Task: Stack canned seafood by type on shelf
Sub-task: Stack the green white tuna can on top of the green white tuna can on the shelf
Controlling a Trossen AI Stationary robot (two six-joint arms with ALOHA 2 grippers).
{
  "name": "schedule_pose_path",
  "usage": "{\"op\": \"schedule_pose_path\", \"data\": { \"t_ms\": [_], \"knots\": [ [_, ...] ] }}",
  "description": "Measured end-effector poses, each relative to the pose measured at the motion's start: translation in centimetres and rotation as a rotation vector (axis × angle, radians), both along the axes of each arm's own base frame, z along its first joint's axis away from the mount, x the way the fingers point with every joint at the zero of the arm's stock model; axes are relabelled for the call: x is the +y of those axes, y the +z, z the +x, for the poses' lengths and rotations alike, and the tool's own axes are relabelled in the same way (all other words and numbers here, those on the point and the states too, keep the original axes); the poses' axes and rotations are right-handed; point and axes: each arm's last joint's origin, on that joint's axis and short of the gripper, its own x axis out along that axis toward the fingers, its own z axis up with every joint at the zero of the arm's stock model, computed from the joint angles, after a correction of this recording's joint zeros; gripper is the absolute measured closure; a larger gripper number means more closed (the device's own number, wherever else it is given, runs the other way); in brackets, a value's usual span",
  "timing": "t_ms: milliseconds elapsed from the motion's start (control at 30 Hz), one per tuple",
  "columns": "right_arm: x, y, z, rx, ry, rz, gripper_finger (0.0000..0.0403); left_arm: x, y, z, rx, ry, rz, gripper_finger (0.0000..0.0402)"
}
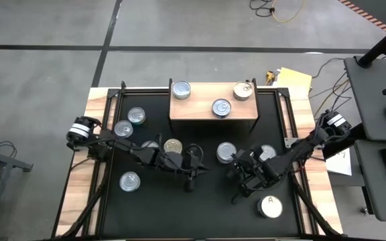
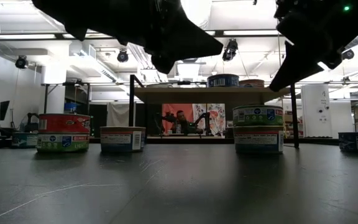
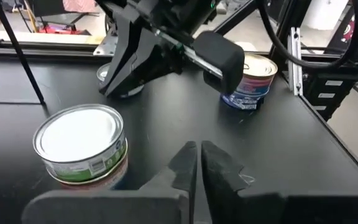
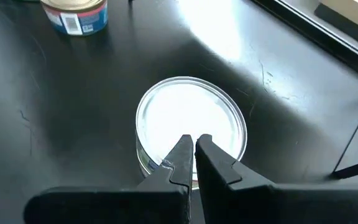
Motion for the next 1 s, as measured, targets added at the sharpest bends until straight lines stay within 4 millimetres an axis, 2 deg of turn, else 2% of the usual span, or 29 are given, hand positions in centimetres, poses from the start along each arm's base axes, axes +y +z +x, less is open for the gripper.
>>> {"op": "schedule_pose_path", "data": {
  "t_ms": [400,633,800,1000],
  "knots": [
    [0.1,-1.4,-0.2,-0.054,0.088,0.031,0.0394,0.2,-0.6,0.1,0.012,0.078,0.022,0.0401],
    [-0.3,0.6,-0.9,-0.05,0.207,-0.011,0.0394,0.4,-0.7,0.2,0.025,0.086,0.024,0.0401],
    [-1.0,1.9,-2.1,-0.092,0.31,-0.029,0.0394,0.5,-0.7,0.2,0.023,0.092,0.02,0.0401],
    [-2.2,1.0,-3.9,-0.236,0.419,-0.011,0.0394,0.7,-0.6,0.2,0.013,0.14,0.028,0.0401]
  ]
}}
